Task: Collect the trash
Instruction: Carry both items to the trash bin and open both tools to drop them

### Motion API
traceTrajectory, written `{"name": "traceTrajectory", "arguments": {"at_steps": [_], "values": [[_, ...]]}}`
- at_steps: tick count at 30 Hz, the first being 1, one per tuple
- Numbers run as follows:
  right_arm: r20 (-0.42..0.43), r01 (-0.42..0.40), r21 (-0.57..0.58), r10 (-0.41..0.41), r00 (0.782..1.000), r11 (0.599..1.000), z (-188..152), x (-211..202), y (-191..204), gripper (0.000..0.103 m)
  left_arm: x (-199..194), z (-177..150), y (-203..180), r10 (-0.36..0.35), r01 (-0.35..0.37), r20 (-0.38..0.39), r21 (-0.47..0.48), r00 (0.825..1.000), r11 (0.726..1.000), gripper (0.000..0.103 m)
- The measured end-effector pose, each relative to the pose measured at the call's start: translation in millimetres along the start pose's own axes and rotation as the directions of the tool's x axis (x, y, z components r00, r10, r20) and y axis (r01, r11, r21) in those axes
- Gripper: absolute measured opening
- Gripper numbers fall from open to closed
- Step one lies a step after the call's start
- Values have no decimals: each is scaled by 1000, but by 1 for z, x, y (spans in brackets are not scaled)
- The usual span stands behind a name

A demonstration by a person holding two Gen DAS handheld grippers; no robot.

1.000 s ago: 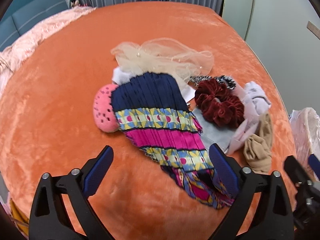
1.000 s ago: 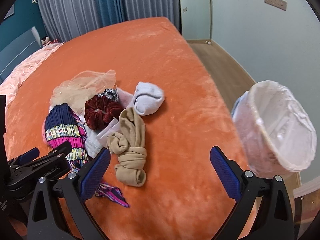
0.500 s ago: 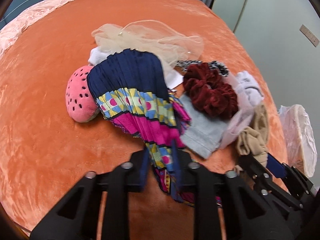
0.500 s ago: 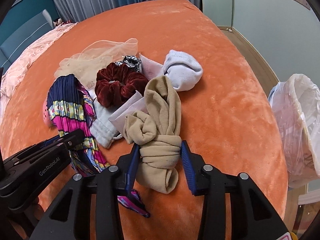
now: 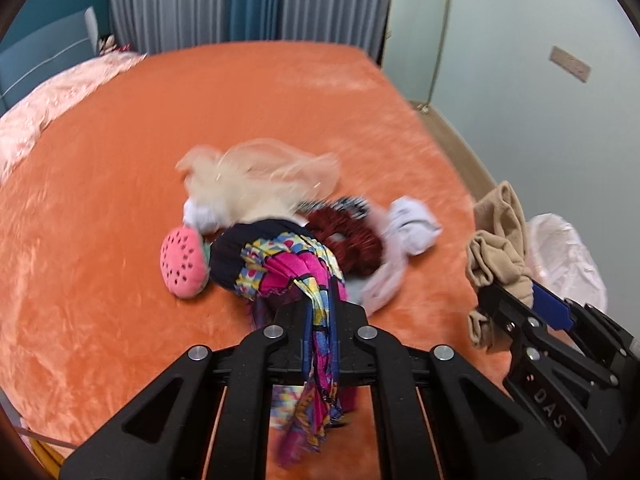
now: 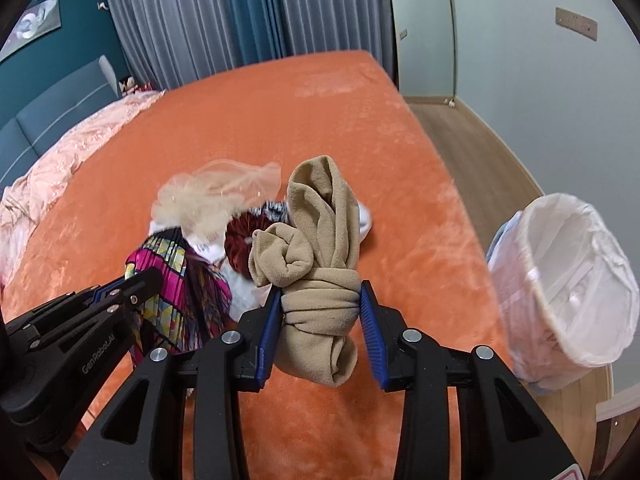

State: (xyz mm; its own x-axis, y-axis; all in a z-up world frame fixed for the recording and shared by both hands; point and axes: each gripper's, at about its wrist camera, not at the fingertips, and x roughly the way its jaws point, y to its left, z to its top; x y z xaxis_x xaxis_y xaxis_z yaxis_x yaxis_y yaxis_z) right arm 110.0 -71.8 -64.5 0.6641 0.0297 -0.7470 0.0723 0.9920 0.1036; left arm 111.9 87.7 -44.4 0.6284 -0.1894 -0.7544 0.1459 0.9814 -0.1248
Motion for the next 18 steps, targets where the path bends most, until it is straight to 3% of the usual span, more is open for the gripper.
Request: {"name": "traceTrajectory", "arguments": {"at_steps": [8, 13, 18], "values": [[108, 28, 57, -34, 994, 998, 16, -60, -36, 36, -48, 28, -53, -101, 95, 73, 80, 992, 992, 6], [156, 75, 114, -92, 984, 991, 21, -90, -75, 36, -70, 44, -96, -192, 177, 104, 142, 976, 974, 6], [174, 133, 179, -164, 971, 975, 18, -109, -123, 36, -67, 52, -146, -294, 274, 73, 205, 953, 940, 6]]}}
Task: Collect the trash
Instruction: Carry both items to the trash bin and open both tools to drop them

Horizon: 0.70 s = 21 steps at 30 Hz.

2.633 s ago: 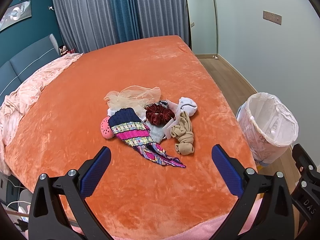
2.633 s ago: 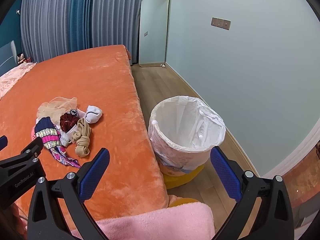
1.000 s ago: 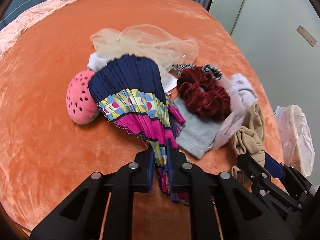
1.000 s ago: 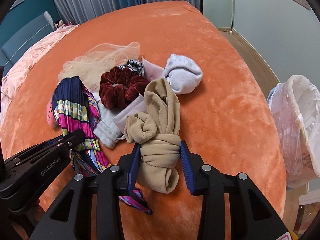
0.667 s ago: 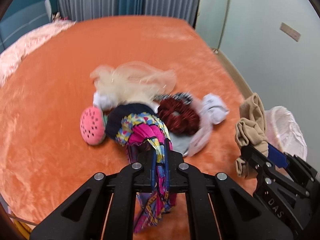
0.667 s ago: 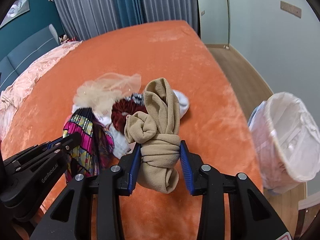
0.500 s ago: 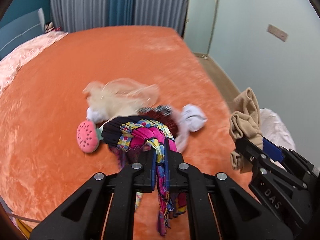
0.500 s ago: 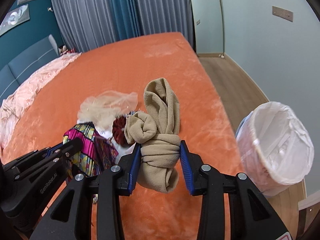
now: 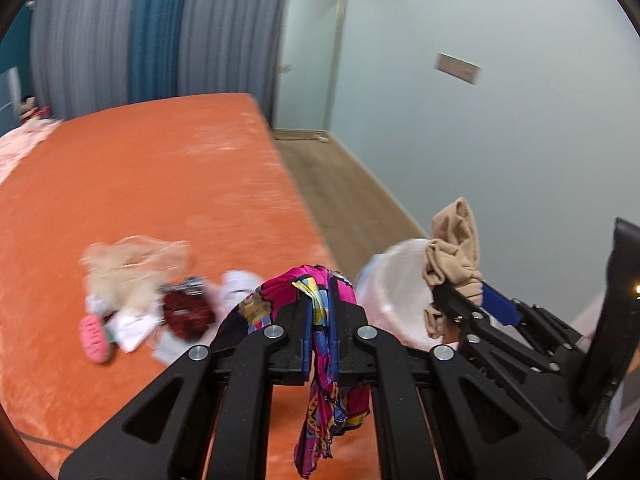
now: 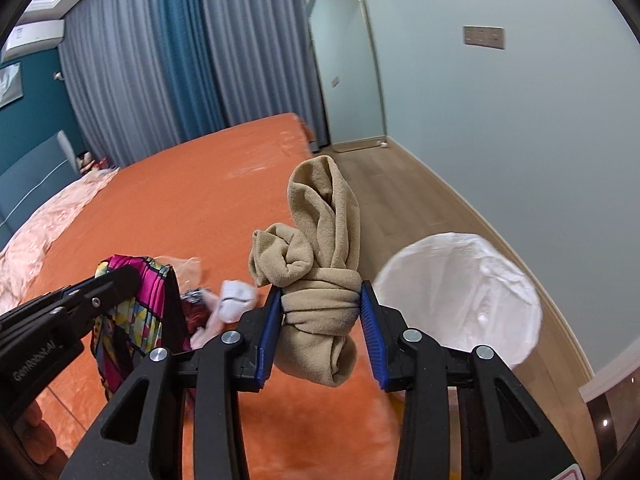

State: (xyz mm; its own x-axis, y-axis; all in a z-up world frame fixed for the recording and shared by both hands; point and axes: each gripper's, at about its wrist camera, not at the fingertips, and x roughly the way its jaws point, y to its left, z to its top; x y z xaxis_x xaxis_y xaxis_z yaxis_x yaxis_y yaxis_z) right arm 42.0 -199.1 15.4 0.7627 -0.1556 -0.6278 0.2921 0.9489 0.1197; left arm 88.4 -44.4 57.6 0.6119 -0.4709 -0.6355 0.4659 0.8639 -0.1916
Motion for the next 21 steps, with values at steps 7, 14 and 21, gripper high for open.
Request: {"name": "traceTrajectory", "arguments": {"at_steps": [7, 14, 21], "values": [[-34, 87, 133, -83, 996, 987, -7, 6, -71, 37, 48, 8, -60, -123, 126, -46, 64, 991, 990, 6], [-96, 115, 233, -95, 991, 966, -35, 15, -92, 37, 92, 11, -91, -165, 177, -102, 120, 981, 977, 6], [-102, 172, 305, -147, 984, 937, -37, 19, -100, 37, 124, 13, -112, -253, 282, -166, 189, 953, 941, 6]]}}
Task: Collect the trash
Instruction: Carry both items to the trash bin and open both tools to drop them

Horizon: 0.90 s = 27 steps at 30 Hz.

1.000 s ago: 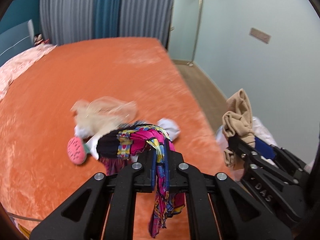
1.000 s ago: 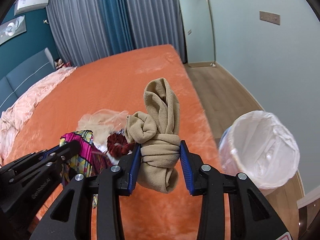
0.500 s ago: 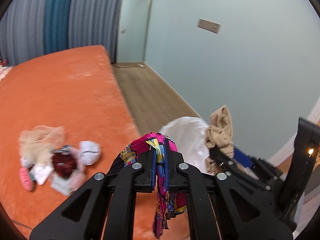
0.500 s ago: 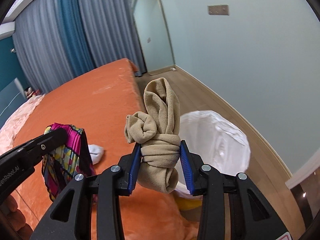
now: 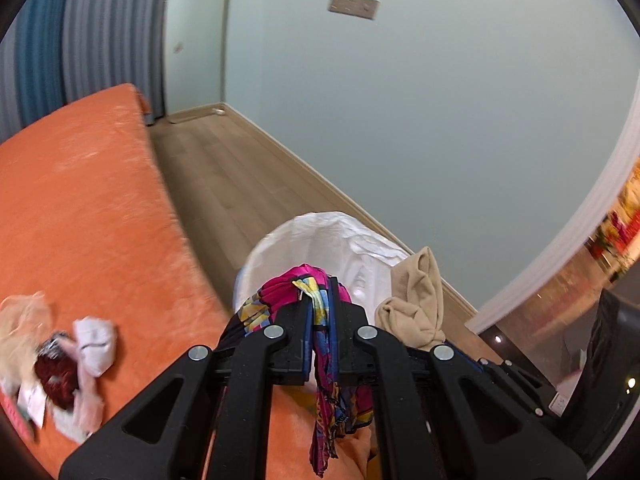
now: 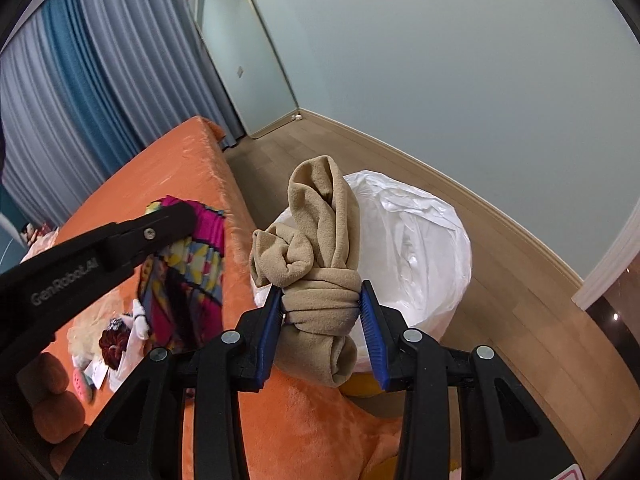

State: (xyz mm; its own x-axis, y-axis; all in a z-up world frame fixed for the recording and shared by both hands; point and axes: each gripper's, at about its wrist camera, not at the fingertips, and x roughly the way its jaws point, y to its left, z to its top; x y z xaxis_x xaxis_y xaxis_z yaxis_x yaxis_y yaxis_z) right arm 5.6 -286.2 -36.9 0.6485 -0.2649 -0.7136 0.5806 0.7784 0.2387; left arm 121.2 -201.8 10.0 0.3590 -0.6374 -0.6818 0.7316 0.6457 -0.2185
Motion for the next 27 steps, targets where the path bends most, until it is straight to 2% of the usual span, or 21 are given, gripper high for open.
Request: {"name": "traceTrajectory", "arguments": {"at_steps": [8, 10, 11, 12, 13, 14, 15, 16, 20, 24, 26, 27], "values": [[-34, 44, 110, -41, 999, 993, 5, 25, -12, 37, 39, 25, 2, -118, 118, -3, 12, 993, 993, 6], [-45, 52, 127, -47, 998, 991, 4, 32, -13, 37, 52, 26, 5, -148, 148, -18, 13, 989, 989, 9], [-54, 58, 137, -51, 997, 989, 3, 37, -13, 37, 57, 25, 7, -147, 147, -23, 11, 989, 989, 13], [-61, 63, 143, -55, 997, 988, 4, 42, -12, 37, 59, 25, 8, -141, 141, -25, 13, 990, 990, 24], [-65, 68, 146, -59, 996, 987, 5, 45, -10, 38, 60, 24, 11, -135, 135, -22, 16, 991, 991, 39], [-72, 74, 151, -63, 995, 986, 4, 50, -9, 39, 61, 23, 14, -119, 120, -18, 14, 993, 993, 46], [-77, 77, 157, -65, 995, 985, 3, 53, -8, 40, 61, 21, 17, -105, 105, -12, 7, 994, 994, 59], [-82, 78, 161, -65, 994, 984, 3, 57, -7, 40, 61, 21, 20, -91, 91, -7, -3, 996, 996, 63], [-98, 91, 162, -76, 992, 983, 2, 68, -3, 40, 59, 13, 34, -80, 80, -11, -54, 997, 995, 63], [-98, 94, 143, -80, 992, 985, 3, 68, 5, 41, 46, 7, 39, -34, 34, 13, -46, 999, 998, 63], [-88, 90, 126, -79, 993, 988, 4, 65, 10, 44, 37, 4, 42, -9, 10, 22, -40, 1000, 999, 63], [-80, 88, 113, -79, 994, 990, 7, 64, 11, 48, 33, 0, 44, 9, -8, 27, -35, 1000, 999, 63]]}}
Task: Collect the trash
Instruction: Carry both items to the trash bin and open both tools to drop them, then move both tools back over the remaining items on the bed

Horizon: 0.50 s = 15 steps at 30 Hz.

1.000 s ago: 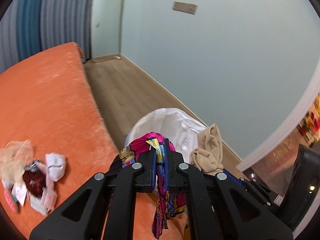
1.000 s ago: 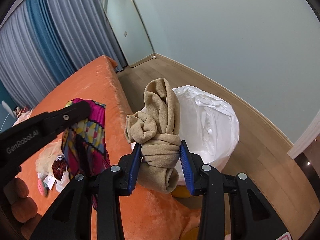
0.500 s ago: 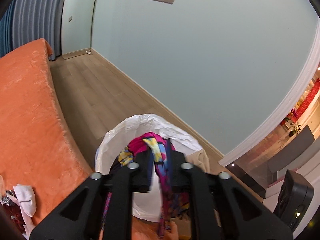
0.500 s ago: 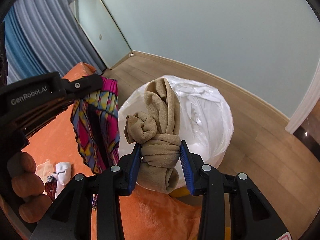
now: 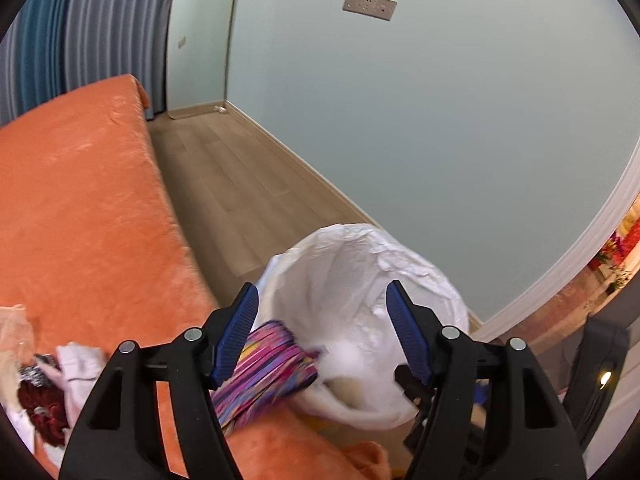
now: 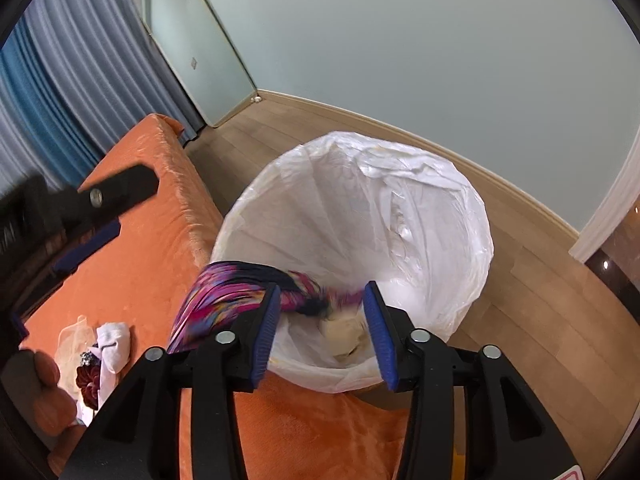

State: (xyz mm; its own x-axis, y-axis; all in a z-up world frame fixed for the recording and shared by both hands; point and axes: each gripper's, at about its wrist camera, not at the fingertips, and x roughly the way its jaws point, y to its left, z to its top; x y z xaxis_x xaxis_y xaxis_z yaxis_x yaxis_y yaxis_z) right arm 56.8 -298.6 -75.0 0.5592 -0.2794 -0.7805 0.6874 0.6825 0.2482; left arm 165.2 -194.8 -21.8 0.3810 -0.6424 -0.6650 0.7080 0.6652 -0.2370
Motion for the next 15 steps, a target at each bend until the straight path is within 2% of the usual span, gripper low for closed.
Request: {"name": "traceTrajectory", "arguments": {"at_steps": [2, 8, 15], "values": [[22, 10, -22, -9, 1000, 1000, 3, 1, 0, 55, -10, -6, 3, 40, -40, 9, 3, 999, 999, 63], [46, 2, -34, 0, 999, 999, 7, -13, -1, 56, -34, -16, 19, 148, -148, 34, 2, 988, 989, 63], [61, -24, -146, 33, 998, 989, -4, -36, 31, 56, -65, -38, 44, 290, -289, 46, -35, 956, 957, 63]]}}
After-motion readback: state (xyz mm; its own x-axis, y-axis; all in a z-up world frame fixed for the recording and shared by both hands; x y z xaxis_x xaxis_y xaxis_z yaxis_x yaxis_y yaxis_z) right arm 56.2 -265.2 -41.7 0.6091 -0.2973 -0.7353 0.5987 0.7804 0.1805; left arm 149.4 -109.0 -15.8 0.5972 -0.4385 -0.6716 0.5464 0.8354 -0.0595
